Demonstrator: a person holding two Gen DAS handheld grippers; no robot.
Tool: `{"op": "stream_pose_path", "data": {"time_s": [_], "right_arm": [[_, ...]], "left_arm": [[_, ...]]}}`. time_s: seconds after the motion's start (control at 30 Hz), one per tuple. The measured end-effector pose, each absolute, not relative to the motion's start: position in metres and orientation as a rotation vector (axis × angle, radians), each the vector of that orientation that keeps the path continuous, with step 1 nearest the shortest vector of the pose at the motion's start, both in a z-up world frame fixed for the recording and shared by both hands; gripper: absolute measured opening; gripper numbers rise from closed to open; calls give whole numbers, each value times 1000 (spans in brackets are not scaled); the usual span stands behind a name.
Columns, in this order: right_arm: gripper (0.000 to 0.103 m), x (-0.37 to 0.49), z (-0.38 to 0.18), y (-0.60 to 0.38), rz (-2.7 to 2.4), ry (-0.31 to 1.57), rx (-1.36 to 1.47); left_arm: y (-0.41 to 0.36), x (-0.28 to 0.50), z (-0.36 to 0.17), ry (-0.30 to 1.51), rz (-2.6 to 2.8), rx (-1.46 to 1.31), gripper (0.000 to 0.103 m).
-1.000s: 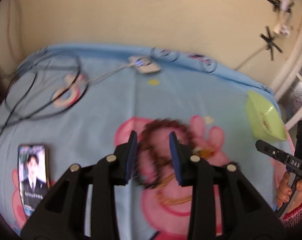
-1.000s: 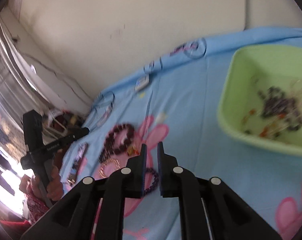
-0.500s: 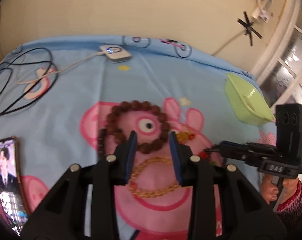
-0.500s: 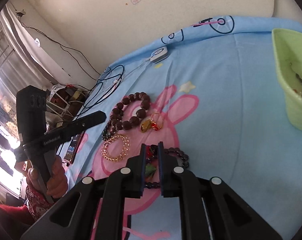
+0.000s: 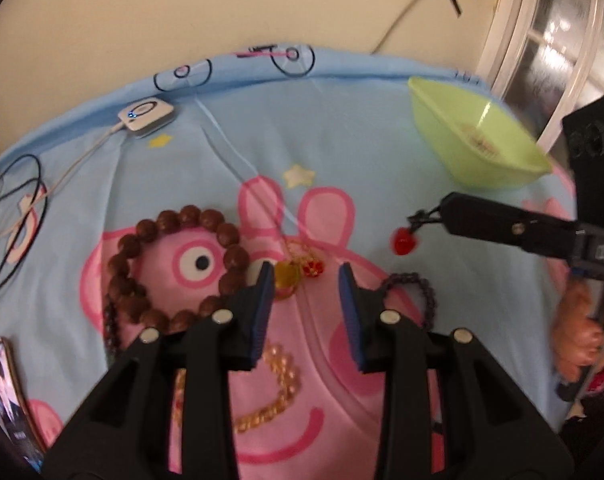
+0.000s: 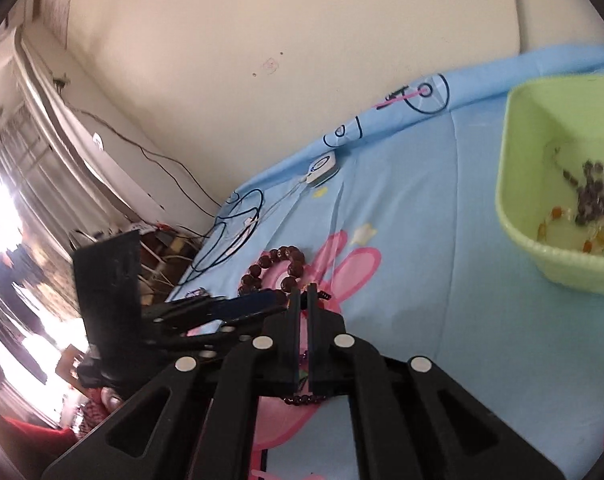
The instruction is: Organize jewelry
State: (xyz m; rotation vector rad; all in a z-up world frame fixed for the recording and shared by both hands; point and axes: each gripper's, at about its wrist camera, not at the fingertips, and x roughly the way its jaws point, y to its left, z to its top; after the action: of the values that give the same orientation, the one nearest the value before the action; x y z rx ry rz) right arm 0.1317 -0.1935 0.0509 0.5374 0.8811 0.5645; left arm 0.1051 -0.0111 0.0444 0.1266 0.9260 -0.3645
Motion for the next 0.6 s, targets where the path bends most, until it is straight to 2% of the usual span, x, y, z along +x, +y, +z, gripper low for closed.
{"op": "stream_pose_path", "data": {"time_s": [0.23,0.33,0.6], "right_arm": [[0,134,47,-203,573,879,582],[0,134,44,-203,579,886,596],[0,130,52,-209,601,851,628]], "left_arm": [[-15,106,31,938,-330,204,31],[-15,107,30,943,-354,198,10],[-7,93,51,946,-371,133,8]]}}
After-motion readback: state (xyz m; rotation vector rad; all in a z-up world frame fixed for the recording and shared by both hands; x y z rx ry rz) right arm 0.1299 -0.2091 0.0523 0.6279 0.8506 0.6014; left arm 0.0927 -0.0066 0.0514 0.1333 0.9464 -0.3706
